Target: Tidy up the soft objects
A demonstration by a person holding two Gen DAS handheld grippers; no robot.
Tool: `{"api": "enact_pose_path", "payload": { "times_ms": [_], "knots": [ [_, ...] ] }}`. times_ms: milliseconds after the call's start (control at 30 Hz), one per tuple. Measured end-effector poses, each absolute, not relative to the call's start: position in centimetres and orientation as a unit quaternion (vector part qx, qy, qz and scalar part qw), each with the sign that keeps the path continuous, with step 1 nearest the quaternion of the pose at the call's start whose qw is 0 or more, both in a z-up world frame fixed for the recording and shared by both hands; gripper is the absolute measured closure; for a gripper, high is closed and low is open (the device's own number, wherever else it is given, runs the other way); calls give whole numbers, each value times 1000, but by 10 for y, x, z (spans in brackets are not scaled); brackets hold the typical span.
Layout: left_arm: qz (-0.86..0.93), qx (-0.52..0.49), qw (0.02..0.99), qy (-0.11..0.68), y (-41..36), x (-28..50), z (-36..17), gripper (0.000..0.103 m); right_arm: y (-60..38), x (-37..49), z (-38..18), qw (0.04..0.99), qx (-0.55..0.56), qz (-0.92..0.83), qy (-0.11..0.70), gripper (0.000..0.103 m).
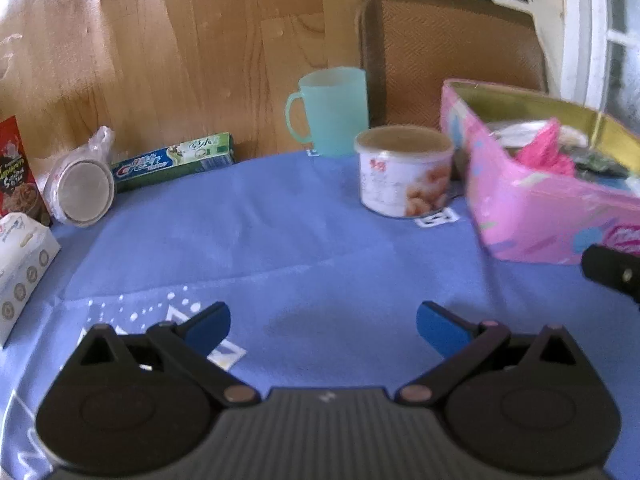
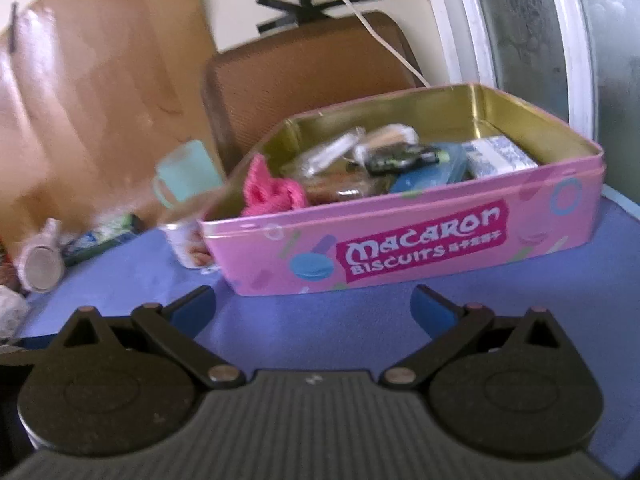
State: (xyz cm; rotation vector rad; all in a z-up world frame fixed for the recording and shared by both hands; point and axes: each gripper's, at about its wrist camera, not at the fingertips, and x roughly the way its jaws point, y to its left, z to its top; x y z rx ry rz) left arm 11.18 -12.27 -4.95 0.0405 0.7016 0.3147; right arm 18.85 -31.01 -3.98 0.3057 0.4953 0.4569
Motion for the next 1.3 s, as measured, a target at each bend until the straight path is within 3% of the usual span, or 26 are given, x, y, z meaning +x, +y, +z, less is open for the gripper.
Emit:
{"api": "enact_pose_path", "payload": {
  "times_ms": [400, 1300],
  "knots": [
    [126, -22, 932, 339, -107, 112, -56, 0, -304, 192, -52, 932, 151, 223, 244, 0],
    [161, 17, 933, 321, -115, 105, -51, 0, -319, 181, -51, 934, 201, 224, 194, 0]
  ]
}}
